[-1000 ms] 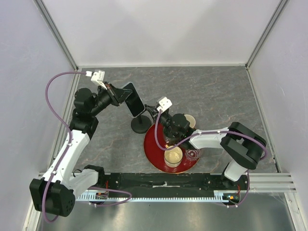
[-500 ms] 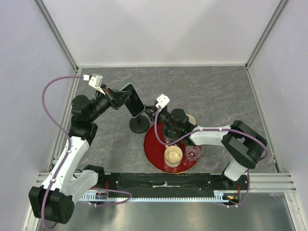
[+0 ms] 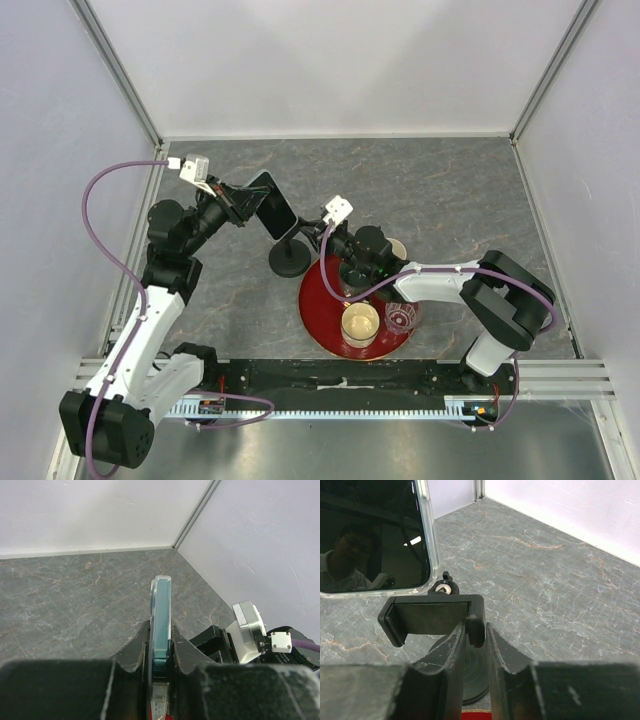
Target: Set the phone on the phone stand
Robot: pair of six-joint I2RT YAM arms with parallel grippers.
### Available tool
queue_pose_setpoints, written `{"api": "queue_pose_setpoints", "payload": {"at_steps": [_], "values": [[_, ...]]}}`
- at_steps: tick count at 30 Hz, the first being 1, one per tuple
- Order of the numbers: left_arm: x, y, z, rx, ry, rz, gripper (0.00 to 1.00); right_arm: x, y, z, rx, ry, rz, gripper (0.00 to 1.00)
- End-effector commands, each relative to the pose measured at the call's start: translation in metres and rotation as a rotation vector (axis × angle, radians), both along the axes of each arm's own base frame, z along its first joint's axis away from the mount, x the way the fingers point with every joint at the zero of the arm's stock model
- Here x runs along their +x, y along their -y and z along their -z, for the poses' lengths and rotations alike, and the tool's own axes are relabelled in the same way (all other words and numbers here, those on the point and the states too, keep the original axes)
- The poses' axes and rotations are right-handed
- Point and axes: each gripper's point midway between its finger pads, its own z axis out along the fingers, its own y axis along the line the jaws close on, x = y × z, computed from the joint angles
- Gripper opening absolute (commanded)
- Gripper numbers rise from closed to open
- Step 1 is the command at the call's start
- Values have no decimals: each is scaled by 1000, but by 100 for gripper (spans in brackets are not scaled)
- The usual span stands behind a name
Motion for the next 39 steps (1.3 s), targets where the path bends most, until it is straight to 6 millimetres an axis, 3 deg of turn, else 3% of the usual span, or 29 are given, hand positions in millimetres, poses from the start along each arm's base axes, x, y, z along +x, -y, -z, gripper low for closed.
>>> {"api": "queue_pose_setpoints", "payload": {"at_steps": [1, 7, 30, 34, 36, 37, 39], "values": [[2, 1, -22, -1, 80, 11, 2, 4, -2, -8, 43, 20, 11, 27], [7, 4, -13, 5, 58, 24, 2, 8, -6, -6, 48, 22, 13, 30], [7, 3, -13, 9, 62, 15, 2, 6, 2, -33, 72, 69, 15, 36], [7, 3, -13, 7, 62, 17, 2, 12, 4, -26, 58, 57, 24, 36], [7, 3, -13, 8, 62, 17, 2, 10, 2, -26, 60, 57, 14, 39], [7, 4, -13, 8, 61, 19, 2, 11, 3, -25, 62, 55, 21, 46], [8, 4, -12, 8, 59, 19, 2, 12, 4, -26, 60, 55, 27, 48]]}}
